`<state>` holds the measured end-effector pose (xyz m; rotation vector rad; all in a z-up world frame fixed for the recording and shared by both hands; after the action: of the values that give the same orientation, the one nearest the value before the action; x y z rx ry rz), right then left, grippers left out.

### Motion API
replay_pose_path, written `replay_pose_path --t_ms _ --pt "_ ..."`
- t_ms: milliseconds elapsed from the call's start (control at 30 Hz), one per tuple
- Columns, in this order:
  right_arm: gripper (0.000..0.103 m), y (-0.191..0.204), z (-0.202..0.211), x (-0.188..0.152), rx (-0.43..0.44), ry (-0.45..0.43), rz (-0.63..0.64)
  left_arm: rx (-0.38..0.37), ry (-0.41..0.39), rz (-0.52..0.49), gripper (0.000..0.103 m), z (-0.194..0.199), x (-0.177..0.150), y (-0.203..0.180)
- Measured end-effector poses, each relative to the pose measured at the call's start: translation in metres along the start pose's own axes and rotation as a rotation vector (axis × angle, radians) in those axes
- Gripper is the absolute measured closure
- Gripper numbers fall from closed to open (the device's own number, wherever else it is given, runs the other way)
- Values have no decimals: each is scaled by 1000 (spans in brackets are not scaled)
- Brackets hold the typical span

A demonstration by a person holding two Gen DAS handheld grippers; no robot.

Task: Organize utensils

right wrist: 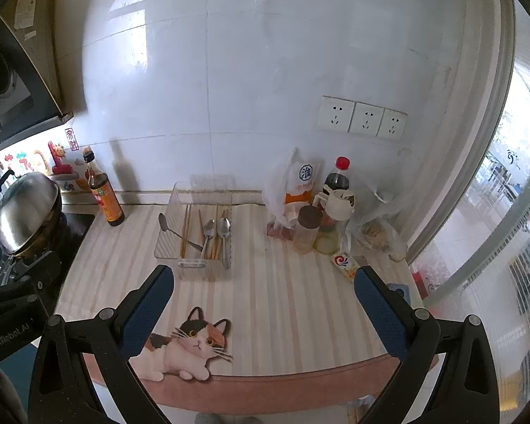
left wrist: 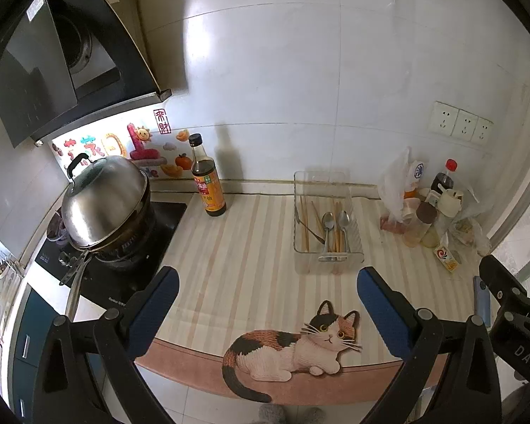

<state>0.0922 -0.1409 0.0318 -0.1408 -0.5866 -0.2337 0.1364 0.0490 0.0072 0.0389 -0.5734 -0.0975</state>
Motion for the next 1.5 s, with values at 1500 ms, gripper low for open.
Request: replay_pose_path --t_ms 1500 --pt "0 0 -4 -4 2 -5 8 -1 6 -2 0 -6 -4 -1"
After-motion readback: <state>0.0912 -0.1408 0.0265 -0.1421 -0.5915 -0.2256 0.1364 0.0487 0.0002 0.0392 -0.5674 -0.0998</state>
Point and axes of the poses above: each gripper's, at about its wrist camera, not at the fingertips, and z roughly against the way its jaws point, y to its left, x to its top, the point moved 5 cm from there along -z, roughly the way its jaws point, and after that the axes turned 10 degrees about y, right-handed, at the moved point
